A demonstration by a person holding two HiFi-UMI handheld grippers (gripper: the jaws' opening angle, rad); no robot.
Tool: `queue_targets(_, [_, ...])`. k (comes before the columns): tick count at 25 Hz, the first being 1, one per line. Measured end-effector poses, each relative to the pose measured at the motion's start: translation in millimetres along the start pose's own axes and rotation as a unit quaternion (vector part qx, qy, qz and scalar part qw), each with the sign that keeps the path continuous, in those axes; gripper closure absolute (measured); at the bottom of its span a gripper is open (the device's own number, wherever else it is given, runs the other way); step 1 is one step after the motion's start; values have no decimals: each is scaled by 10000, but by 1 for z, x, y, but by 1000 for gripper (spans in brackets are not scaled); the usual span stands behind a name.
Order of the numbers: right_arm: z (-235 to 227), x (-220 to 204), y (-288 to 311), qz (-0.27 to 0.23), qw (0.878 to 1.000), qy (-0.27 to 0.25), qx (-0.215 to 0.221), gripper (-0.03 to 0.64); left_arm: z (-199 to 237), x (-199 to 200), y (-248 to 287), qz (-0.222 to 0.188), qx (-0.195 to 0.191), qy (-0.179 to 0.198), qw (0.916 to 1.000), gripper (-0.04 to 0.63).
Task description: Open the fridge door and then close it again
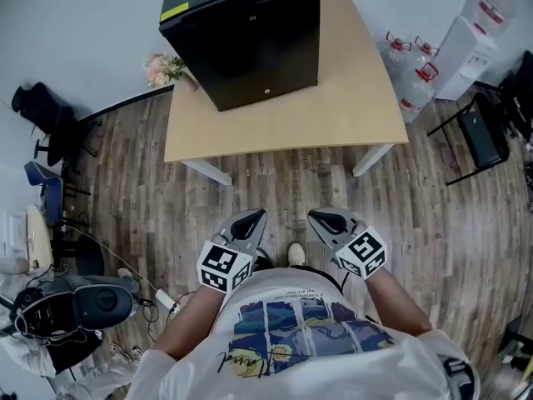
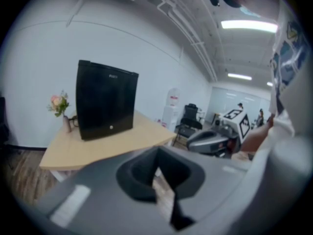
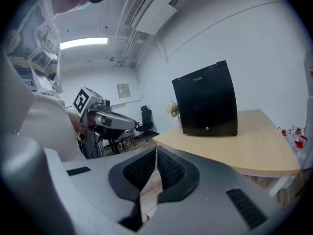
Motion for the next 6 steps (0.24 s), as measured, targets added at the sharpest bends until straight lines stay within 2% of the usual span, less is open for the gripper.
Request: queue_targets(6, [11, -14, -17, 80, 9998, 175, -39, 598, -25, 5, -4, -78, -149, 54, 9998, 588])
Point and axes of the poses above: the fingertips, and each gripper's own axes: y forward along the fingers, z to its left, x out of its top, the point moved 7 cm from there along -y, backward along the fingers, and after that the axes turned 8 degrees about -z, right-handed, at the moved point
